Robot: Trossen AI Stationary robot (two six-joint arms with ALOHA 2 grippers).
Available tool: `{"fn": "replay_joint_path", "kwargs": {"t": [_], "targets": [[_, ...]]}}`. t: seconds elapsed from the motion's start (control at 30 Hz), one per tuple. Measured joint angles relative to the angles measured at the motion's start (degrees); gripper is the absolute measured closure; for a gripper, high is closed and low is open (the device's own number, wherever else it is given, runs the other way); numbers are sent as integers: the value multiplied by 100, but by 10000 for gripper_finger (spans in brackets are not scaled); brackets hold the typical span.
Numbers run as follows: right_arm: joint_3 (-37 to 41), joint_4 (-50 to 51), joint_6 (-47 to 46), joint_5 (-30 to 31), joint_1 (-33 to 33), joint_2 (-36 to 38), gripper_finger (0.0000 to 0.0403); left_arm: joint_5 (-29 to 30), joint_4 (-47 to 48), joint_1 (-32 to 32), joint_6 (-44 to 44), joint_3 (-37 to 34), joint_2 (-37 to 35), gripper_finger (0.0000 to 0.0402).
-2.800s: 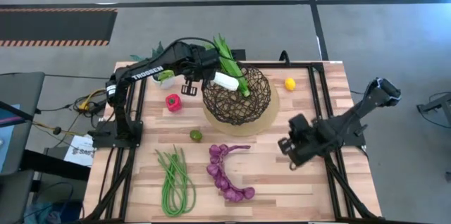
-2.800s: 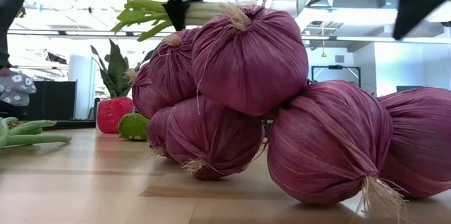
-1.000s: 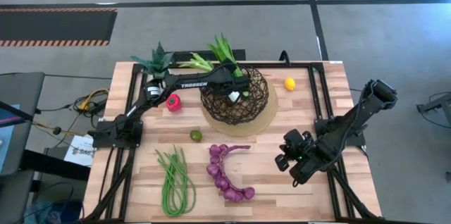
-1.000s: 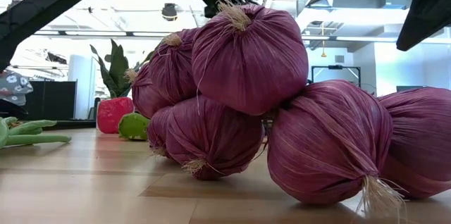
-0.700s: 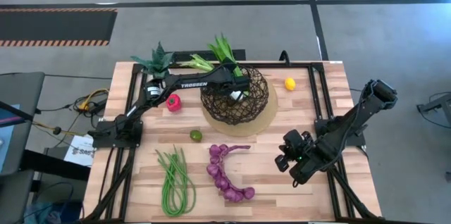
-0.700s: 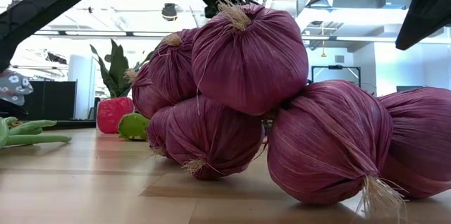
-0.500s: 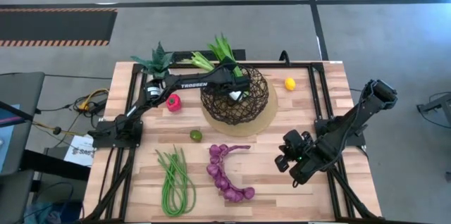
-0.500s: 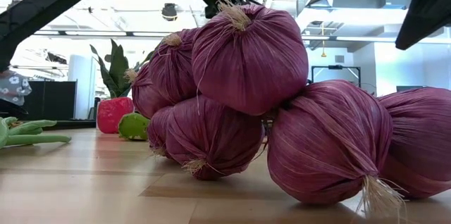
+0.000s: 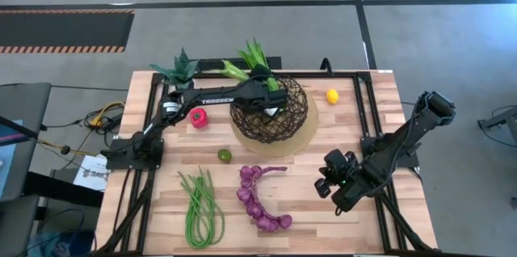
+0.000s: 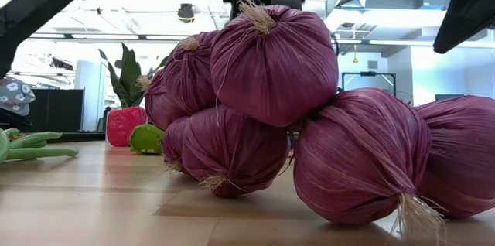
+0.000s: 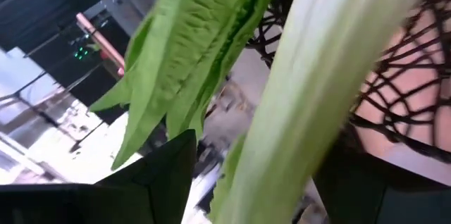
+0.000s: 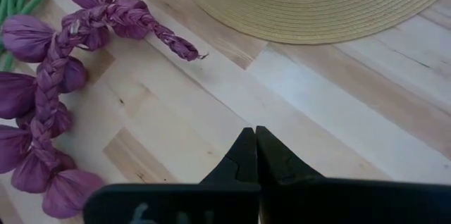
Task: Build produce basket
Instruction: Put the celery into the basket, then put the lemon into the basket
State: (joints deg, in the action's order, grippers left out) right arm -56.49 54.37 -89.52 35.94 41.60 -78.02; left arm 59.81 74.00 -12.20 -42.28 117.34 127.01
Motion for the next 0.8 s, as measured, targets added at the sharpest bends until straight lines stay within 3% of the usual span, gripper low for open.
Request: {"fn": "replay_joint_path", "kwargs": {"t": [0.33, 0.53, 0.63, 0.7, 0.8], "targets": [[0, -125, -2, -2, 0, -2, 403, -891, 592, 307, 548, 9, -813, 152], [0, -150, 1, -4, 0, -2, 402, 425, 1015, 333, 1007, 7, -1297, 152], [2, -133, 131, -2, -26, -2, 399, 662, 1281, 353, 1701, 4, -1765, 152], [2, -131, 337, -2, -128, -2, 396, 399, 1480, 392, 2377, 4, -2181, 152], [2, -61, 534, -2, -435, 7, 389, -584, 1591, 443, 3400, -5, -2851, 152]]}}
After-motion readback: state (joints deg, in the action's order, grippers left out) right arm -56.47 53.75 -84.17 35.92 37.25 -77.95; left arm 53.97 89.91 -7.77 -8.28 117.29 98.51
